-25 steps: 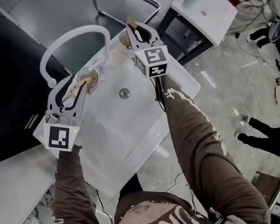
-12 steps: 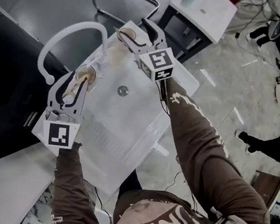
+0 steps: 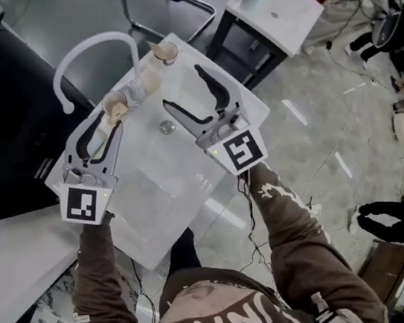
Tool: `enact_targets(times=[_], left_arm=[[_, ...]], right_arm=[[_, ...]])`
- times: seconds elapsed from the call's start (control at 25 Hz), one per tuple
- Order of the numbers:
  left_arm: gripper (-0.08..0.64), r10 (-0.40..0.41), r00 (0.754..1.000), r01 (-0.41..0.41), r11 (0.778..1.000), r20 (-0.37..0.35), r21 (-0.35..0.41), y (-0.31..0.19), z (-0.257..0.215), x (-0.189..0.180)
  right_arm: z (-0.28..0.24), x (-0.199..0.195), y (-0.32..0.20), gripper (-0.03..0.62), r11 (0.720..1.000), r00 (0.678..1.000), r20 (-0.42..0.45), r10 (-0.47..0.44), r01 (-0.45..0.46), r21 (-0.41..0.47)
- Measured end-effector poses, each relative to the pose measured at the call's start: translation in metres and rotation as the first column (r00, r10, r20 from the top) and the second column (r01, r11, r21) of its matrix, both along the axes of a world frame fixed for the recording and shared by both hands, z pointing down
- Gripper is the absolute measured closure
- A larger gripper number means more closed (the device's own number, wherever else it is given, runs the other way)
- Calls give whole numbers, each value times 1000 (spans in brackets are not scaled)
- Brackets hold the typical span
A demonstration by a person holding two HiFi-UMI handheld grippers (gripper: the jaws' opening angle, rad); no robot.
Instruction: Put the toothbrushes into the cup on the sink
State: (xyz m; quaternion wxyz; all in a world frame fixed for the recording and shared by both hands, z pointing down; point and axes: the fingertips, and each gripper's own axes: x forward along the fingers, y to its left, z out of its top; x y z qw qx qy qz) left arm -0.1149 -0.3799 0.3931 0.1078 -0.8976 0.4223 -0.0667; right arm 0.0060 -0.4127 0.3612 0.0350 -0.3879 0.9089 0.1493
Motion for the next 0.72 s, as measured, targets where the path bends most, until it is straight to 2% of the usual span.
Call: enact_targets(times=[0.16, 0.32, 0.6, 0.72], left_arm=[[433, 17, 1000, -17, 1000, -20, 11, 52, -22, 10], [433, 52, 998, -51, 998, -30, 39, 126, -45, 22], [433, 141, 990, -143, 986, 26, 83, 316, -79, 69], [433, 175, 984, -176, 980, 23, 90, 401, -90, 81]], right_arm=[[-7, 4, 78, 240, 1000, 1000, 21, -4, 5, -22], [-22, 15, 164, 241, 999, 998, 51, 26, -25, -30], [-55, 54, 349, 238, 997, 997, 29, 75, -75, 0], [-69, 62, 434, 239, 996, 995, 44, 87, -87, 16]])
